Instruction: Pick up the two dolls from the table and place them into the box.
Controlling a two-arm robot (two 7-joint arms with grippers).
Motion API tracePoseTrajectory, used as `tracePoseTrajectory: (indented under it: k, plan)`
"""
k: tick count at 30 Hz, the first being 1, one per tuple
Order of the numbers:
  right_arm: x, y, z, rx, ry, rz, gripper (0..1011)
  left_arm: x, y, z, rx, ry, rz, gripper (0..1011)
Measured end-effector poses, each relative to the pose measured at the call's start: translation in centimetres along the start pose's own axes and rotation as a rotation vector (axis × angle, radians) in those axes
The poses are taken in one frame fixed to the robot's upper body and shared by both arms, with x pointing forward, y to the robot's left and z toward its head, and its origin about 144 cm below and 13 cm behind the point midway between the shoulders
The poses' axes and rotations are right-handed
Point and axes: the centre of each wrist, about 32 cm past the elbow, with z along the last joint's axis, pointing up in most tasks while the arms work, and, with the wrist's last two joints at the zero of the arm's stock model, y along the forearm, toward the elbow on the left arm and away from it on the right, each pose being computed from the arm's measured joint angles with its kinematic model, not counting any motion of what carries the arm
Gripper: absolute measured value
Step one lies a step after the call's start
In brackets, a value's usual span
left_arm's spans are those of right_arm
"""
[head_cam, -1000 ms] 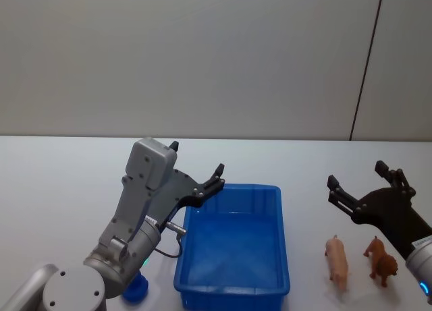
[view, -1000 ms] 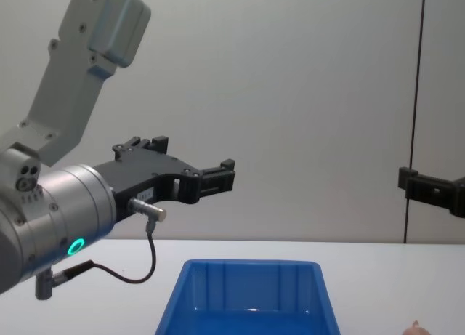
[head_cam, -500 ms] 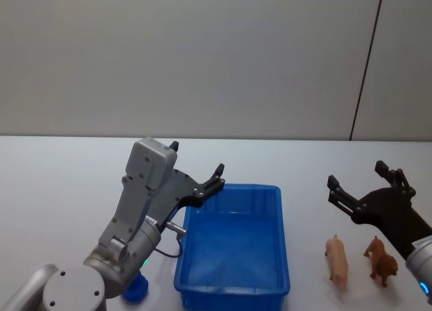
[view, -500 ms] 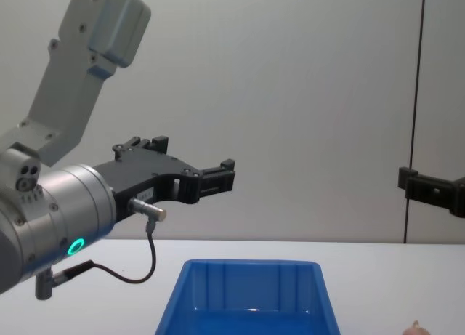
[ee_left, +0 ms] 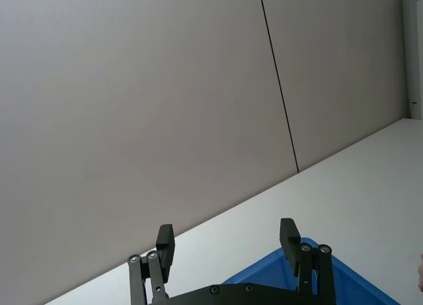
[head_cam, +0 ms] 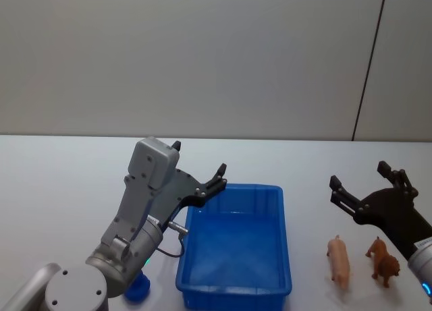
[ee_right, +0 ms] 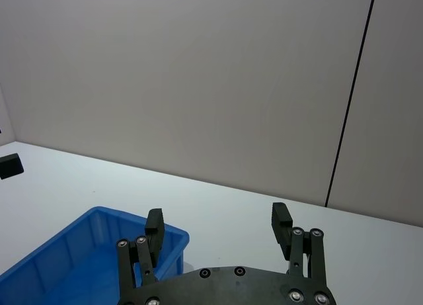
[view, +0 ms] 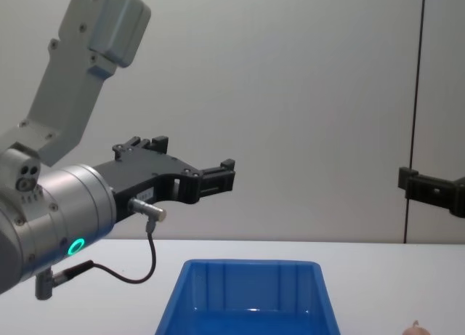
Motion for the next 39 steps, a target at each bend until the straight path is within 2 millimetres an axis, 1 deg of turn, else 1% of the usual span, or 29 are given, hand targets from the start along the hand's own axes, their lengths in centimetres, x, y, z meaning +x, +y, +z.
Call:
tracePoseTrajectory:
  k: [13,20,29,39]
  plan:
    - [0.0,0.0,0.0,-0.002,0.0,-0.003,1001,0.0,0.0,0.0,0.0,0.0,0.0,1003]
    - [-0.2,-0.2,-0.1,-0.029,-0.006,-0.035,1001,0.0,0.0,0.0,0.0,0.0,0.0,1003]
    - [-0.3,-1.0,-0.4,-0.109,-0.021,-0.097,1001,0.0,0.0,0.0,0.0,0.0,0.0,1003]
    - [0.5,-2.2,-1.0,-0.18,-0.046,-0.148,1001,0.0,0.0,0.0,0.0,0.0,0.0,1003]
